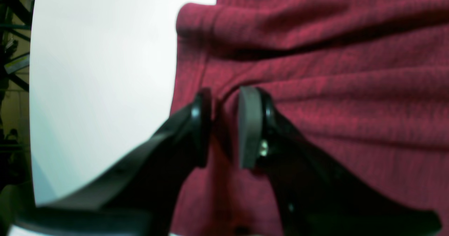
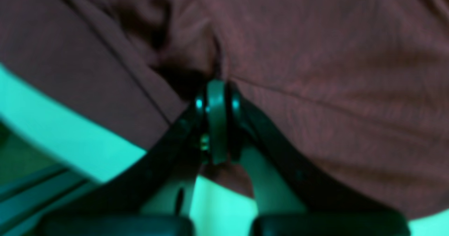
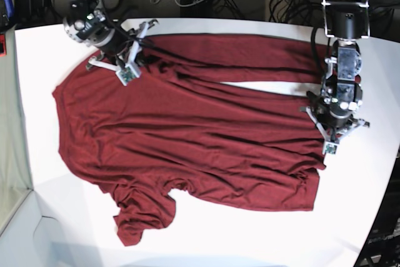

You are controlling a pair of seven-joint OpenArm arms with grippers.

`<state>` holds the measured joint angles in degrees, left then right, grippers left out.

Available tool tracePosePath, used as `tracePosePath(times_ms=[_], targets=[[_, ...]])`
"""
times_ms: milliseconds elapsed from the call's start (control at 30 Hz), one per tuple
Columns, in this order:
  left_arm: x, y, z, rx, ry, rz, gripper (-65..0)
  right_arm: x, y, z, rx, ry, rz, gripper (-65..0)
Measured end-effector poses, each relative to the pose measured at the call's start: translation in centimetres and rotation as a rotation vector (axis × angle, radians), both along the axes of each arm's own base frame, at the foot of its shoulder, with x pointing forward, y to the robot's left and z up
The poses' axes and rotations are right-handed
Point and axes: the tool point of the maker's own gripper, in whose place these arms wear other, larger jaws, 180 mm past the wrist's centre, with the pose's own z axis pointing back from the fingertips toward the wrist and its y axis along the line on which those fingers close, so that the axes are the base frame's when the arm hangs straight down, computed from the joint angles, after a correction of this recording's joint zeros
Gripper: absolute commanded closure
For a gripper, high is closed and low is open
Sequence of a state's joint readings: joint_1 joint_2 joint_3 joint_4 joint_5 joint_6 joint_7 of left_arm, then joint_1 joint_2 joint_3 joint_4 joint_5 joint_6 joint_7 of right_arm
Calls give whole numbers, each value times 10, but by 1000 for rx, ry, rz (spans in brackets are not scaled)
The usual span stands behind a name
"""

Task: Layout the t-shirt on the table in an organized manner, then fold the t-shirt properly
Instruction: 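Grasp the shirt fabric with the right gripper and drag it toward the collar, then grasp the shirt sides with both grippers and pull them outward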

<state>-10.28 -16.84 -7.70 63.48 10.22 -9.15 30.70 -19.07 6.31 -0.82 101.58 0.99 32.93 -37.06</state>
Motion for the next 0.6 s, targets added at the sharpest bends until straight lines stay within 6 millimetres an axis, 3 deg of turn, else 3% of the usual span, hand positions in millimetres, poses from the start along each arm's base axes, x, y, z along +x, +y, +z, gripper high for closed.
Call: tracePosePath(times_ms=[333,433,600], targets=[[0,0,0,0,2,1,-144,-8,1,0,7,8,7,-4],[-4,-1,-2,1,0,-5,-148,-9,1,-1,6,11,7,-64],[-11,1,2,24,-5,-9,-315,-15,-1,9,-7,-8,16,-177]])
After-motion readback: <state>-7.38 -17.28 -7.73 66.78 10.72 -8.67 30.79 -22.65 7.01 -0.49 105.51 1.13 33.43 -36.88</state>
